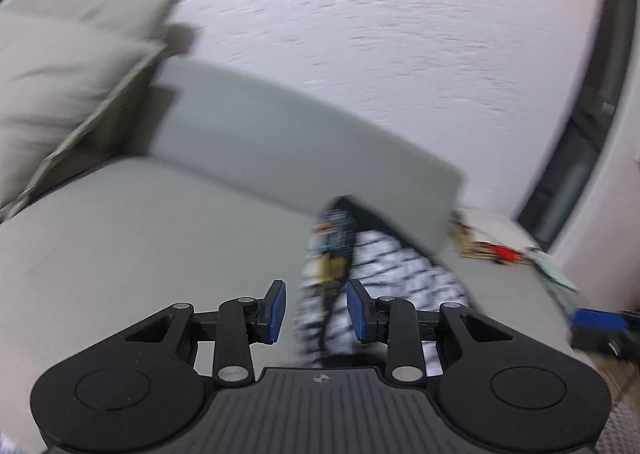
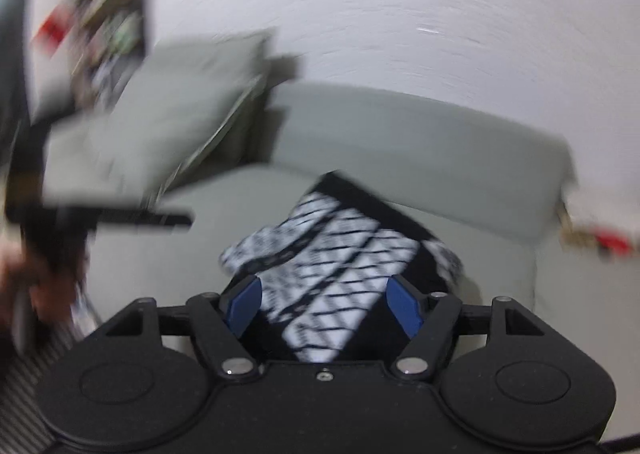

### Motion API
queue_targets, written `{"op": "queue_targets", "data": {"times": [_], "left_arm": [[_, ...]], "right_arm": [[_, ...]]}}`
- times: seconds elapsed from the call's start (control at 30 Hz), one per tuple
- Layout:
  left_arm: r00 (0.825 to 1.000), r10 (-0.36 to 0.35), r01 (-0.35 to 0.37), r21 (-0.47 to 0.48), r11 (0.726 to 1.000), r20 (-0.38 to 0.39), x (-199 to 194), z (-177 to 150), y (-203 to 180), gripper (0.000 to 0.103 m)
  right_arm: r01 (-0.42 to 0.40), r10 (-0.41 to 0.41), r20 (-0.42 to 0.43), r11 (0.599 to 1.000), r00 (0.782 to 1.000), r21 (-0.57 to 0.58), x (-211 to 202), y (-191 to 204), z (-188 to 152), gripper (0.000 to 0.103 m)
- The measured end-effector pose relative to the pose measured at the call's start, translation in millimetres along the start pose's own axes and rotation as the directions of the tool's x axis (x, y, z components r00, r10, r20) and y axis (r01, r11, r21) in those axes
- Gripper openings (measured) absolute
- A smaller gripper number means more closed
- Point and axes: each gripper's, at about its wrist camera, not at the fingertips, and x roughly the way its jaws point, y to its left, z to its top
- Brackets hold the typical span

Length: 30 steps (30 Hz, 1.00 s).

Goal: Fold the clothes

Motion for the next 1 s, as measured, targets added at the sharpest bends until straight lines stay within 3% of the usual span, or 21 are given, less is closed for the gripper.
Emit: {"op": "queue_targets", "data": {"times": [0.03,0.07,0.1,0.13,0.2,0.27,0.4,0.47,0.53,0.63,0.7,0.87,0.93,1.0], "left_arm": [[1.000,-0.001,0.001,0.029,1.000,-0.021,8,4,-12,0.030],[0.999,0.002,0.001,0.058,0.998,-0.044,16,7,-23,0.030],[0.998,0.005,0.001,0.087,0.996,-0.066,24,11,-35,0.026],[0.994,0.037,-0.024,0.125,0.992,-0.101,35,13,-45,0.023],[0.978,0.103,-0.066,0.196,0.978,-0.184,63,13,-57,0.018],[0.949,0.192,-0.122,0.271,0.955,-0.250,88,6,-61,0.018],[0.890,0.343,-0.220,0.375,0.901,-0.300,117,-20,-58,0.018],[0.880,0.368,-0.245,0.376,0.894,-0.300,117,-29,-49,0.018],[0.879,0.366,-0.249,0.362,0.898,-0.304,114,-32,-43,0.018],[0.878,0.360,-0.244,0.351,0.904,-0.316,112,-35,-40,0.018],[0.875,0.371,-0.243,0.380,0.893,-0.312,116,-35,-46,0.018],[0.873,0.386,-0.239,0.429,0.871,-0.298,118,-27,-56,0.016],[0.879,0.373,-0.239,0.402,0.884,-0.297,104,-17,-55,0.021],[0.900,0.333,-0.226,0.352,0.908,-0.282,82,-4,-55,0.031]], "right_arm": [[0.008,-0.007,-0.011,0.998,1.000,0.068,0,-15,3,0.065],[0.020,-0.016,-0.028,0.991,0.999,0.132,3,-31,6,0.051],[0.031,-0.022,-0.052,0.982,0.998,0.187,10,-43,8,0.030],[0.042,-0.024,-0.080,0.971,0.996,0.235,20,-53,10,0.024],[0.062,-0.020,-0.143,0.954,0.989,0.293,41,-63,13,0.023],[0.084,-0.026,-0.190,0.949,0.981,0.304,61,-64,15,0.023],[0.126,-0.066,-0.235,0.959,0.970,0.253,85,-52,14,0.023],[0.128,-0.074,-0.243,0.967,0.967,0.218,95,-45,15,0.023],[0.128,-0.079,-0.258,0.975,0.963,0.181,103,-39,10,0.023],[0.151,-0.116,-0.331,0.985,0.937,0.081,127,-31,-8,0.023],[0.161,-0.138,-0.368,0.987,0.919,0.030,141,-31,-23,0.023],[0.138,-0.104,-0.373,0.988,0.922,0.066,134,-38,-17,0.023],[0.107,-0.055,-0.372,0.987,0.927,0.120,121,-46,-6,0.023],[0.063,-0.002,-0.330,0.983,0.944,0.173,99,-56,9,0.024]]}}
